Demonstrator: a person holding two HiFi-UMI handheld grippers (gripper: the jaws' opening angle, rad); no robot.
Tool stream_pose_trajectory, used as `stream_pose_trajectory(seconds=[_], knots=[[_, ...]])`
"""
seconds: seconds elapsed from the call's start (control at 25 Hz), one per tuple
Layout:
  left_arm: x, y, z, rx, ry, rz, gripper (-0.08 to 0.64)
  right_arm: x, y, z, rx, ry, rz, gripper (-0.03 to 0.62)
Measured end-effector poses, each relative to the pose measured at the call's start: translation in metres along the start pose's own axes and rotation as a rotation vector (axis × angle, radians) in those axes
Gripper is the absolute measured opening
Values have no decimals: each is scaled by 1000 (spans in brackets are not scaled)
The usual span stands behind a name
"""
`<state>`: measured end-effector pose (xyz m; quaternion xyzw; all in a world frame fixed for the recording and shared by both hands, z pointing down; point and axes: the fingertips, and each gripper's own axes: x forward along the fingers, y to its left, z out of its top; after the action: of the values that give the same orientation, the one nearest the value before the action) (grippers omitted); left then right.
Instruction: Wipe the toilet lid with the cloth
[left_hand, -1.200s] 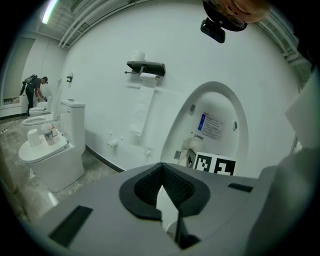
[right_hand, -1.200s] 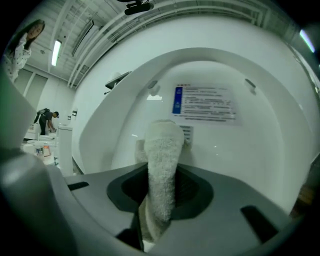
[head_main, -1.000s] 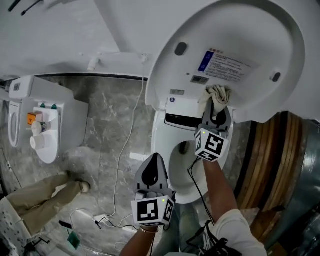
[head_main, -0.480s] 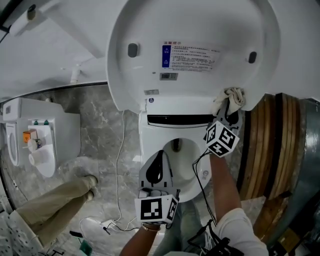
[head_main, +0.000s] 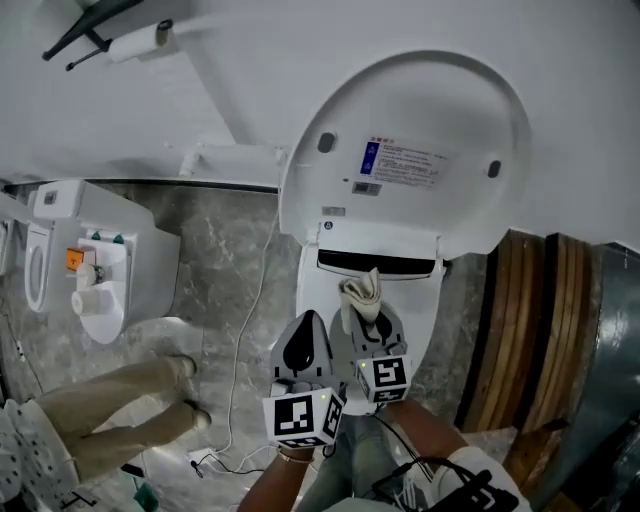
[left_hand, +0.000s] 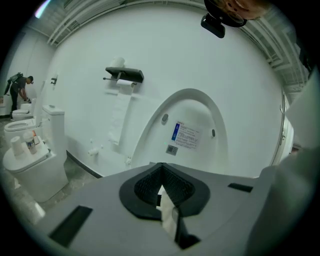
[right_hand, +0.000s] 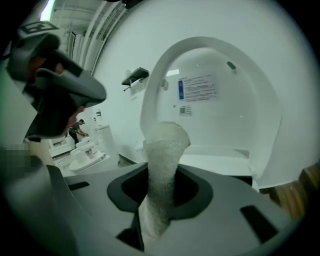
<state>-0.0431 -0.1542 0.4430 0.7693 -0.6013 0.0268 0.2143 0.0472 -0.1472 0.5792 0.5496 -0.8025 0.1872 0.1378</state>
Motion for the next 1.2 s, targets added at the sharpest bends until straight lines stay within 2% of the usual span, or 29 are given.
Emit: stream_pose_trajectory(seconds=[0.08, 0.2, 0.24, 0.32, 0.36, 0.48, 0.6, 0.72, 0.88, 1.0, 1.08, 1.2], knots=[[-4, -3, 19, 7, -18, -29, 4, -22, 27, 1, 19, 12, 47, 101], [1, -18, 55, 33, -39, -136, 4, -61, 37, 22, 40, 5, 75, 101], [6, -26, 72, 53, -49, -182, 24, -76, 35, 33, 40, -2, 79, 101], [22, -43, 115, 112, -73, -267, 208, -107, 27, 60, 35, -19, 79, 101], [33, -50, 140, 152, -94, -299, 251, -121, 21, 75, 30, -31, 76, 101], [77, -64, 218, 293, -164, -374, 281, -158, 0, 117, 15, -81, 55, 101], [128, -83, 267, 377, -127, -488, 281, -182, -24, 142, 34, -135, 12, 101], [170, -106, 269, 430, 2, -596, 279, -197, -49, 148, 87, -164, -48, 101], [196, -128, 253, 406, 138, -681, 279, -221, -74, 142, 165, -166, -137, 101], [196, -132, 246, 461, 171, -669, 279, -246, -87, 141, 180, -174, -202, 101], [180, -131, 247, 442, 167, -686, 278, -265, -97, 140, 201, -194, -238, 101], [129, -133, 238, 412, 165, -756, 278, -301, -106, 142, 241, -230, -292, 101]])
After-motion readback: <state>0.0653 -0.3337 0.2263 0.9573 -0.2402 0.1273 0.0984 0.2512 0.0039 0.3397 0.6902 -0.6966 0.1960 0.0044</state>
